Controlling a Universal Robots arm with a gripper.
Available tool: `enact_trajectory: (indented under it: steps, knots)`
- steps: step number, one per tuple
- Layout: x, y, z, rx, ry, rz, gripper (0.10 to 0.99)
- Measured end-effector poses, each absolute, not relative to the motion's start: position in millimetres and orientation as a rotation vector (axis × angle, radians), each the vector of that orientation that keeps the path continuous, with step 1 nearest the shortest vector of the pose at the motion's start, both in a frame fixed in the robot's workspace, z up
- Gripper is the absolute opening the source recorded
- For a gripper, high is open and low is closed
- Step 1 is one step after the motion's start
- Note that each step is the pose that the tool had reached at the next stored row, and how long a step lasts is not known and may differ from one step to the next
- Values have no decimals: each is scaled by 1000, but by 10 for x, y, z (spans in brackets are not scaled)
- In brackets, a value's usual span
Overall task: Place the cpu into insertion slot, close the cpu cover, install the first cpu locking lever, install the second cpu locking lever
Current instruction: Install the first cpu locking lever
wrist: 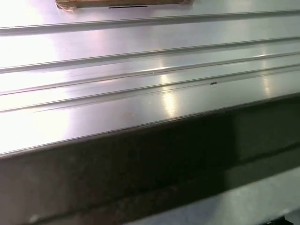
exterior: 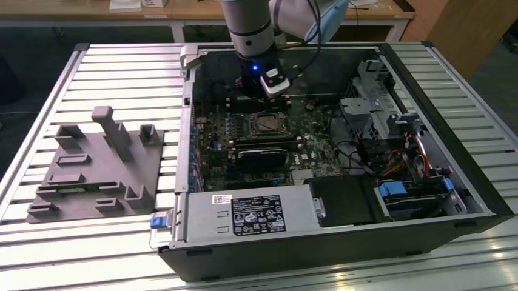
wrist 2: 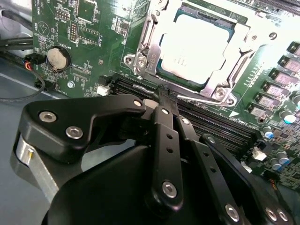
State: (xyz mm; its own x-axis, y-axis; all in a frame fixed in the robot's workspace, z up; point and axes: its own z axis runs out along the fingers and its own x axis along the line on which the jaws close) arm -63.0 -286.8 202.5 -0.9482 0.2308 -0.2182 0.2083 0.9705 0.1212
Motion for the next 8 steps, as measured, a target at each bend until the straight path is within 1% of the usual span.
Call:
enact_trajectory:
  steps: [8]
  knots:
    - [-629,-2838,2015,388,2877,120,106]
